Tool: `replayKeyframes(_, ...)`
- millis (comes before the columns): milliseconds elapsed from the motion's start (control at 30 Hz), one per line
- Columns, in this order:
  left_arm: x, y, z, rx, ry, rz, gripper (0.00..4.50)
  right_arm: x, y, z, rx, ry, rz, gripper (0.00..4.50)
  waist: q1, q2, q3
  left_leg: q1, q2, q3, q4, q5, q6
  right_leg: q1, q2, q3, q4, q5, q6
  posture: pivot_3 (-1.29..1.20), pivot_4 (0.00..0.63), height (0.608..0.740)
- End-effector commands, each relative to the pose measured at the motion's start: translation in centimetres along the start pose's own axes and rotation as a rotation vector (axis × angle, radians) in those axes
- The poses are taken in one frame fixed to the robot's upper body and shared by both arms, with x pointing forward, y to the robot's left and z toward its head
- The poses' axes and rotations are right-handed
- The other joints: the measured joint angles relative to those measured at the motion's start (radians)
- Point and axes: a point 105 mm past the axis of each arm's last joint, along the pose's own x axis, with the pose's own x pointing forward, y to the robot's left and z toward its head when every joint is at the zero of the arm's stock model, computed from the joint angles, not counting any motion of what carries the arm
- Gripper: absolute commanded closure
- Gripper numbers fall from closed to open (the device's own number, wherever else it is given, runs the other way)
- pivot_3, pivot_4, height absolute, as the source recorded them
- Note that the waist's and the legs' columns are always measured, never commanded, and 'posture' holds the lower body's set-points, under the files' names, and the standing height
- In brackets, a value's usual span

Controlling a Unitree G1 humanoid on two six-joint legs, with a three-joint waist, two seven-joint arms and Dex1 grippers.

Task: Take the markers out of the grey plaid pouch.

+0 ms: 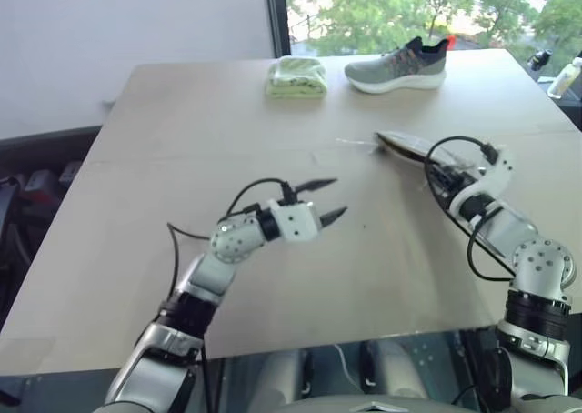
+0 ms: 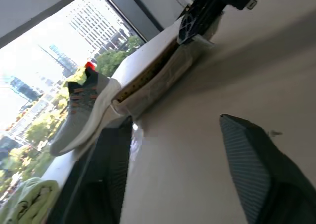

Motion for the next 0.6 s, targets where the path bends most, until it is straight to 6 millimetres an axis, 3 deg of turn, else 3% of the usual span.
replayKeyframes(33, -0.1, 1.7, -1.3, 0.034, 0.018, 0.054, 1.46, -1.2, 3.0, 0.7, -0.041, 0.022, 0.18, 4.5, 0.001, 0.0, 0.0, 0.0, 0.0, 0.0, 0.0, 0.0, 0.0, 0.0, 0.0, 0.0, 0.0, 0.0, 0.0, 0.0, 0.15, 0.74)
replayKeyframes(233, 0.5, 4.1, -3.5, 0.034, 0.056, 0.103, 1.46, -3.5, 6.0, -0.4, -0.101, 0.139, 0.416, 4.5, 0.006, -0.001, 0.001, -0.001, 0.0, -0.002, 0.0, 0.0, 0.0, 0.0, 0.0, -0.002, 0.0, 0.0, 0.0, 0.0, 0.15, 0.74)
replayKeyframes(367, 1.2, 4.9, -3.9, 0.0, 0.047, 0.114, 1.46, -6.0, 6.8, -1.7, -0.156, 0.251, 0.529, 4.5, 0.016, -0.002, 0.001, -0.002, 0.0, -0.002, 0.0, -0.001, 0.001, 0.0, 0.0, -0.003, -0.001, 0.0, 0.0, 0.0, 0.15, 0.74)
replayKeyframes(533, 2.2, 3.7, -3.5, -0.086, -0.002, 0.043, 1.46, -9.1, 5.7, -2.9, -0.217, 0.375, 0.565, 4.5, 0.021, -0.005, 0.003, -0.002, 0.0, -0.001, 0.001, -0.002, 0.004, 0.0, -0.001, -0.002, -0.002, 0.0, 0.0, 0.0, 0.15, 0.74)
replayKeyframes(600, 2.4, 2.7, -3.2, -0.138, -0.029, -0.004, 1.46, -10.0, 3.9, -3.3, -0.277, 0.432, 0.496, 4.5, 0.022, -0.006, 0.003, -0.003, -0.001, -0.001, 0.002, -0.002, 0.004, 0.0, -0.002, -0.002, -0.003, 0.0, 0.0, 0.0, 0.15, 0.74)
